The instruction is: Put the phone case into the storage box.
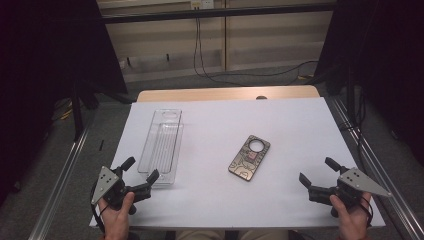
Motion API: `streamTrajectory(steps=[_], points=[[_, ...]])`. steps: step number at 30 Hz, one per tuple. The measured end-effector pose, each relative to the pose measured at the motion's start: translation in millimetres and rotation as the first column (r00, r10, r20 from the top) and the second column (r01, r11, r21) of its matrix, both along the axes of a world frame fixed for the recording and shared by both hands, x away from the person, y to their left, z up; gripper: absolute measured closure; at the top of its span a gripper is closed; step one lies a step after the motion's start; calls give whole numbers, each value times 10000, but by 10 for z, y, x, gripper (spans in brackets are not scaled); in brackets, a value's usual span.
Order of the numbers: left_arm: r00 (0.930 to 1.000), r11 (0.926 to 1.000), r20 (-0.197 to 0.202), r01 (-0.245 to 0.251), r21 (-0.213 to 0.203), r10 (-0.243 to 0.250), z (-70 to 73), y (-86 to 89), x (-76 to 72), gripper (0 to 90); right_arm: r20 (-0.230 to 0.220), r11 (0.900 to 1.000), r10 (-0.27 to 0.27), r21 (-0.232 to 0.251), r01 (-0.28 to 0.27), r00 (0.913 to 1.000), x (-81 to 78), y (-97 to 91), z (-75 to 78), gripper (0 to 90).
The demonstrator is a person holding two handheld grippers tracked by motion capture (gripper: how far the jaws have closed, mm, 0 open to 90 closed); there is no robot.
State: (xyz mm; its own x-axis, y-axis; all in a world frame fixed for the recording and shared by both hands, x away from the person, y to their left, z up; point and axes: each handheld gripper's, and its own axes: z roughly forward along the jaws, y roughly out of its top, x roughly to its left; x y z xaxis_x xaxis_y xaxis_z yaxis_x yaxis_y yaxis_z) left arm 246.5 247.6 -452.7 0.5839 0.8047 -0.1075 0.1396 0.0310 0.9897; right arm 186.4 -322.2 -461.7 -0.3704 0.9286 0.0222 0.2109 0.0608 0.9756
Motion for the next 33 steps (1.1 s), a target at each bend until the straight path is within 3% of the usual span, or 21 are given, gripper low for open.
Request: streamTrajectory(steps=[12, 19, 23, 27, 30, 33], points=[[9996, 9999, -252, 89, -132, -92, -9, 5, -6, 19, -60, 9993, 234, 292, -233, 9997, 20, 16, -25, 0], [9998, 9999, -195, 77, -153, -80, -4, 0, -46, 19, -240, 9975, 394, 596, -379, 9989, 43, 78, -25, 0], [9995, 9996, -118, 277, -110, -278, 2, 23, -79, 19, -186, 9975, 630, 335, -624, 9978, 49, 138, -13, 0], [9994, 9993, -79, 334, -159, -336, 0, 31, -98, 19, -168, 9967, 743, 333, -737, 9971, 66, 215, -8, 0], [9996, 9996, -128, 262, -136, -264, -5, 39, -90, 19, -145, 9943, 803, 710, -790, 9967, 85, 261, -15, 0], [9996, 9996, -151, 240, -128, -242, -6, 36, -86, 19, -166, 9946, 874, 581, -864, 9960, 100, 282, -24, 0]])
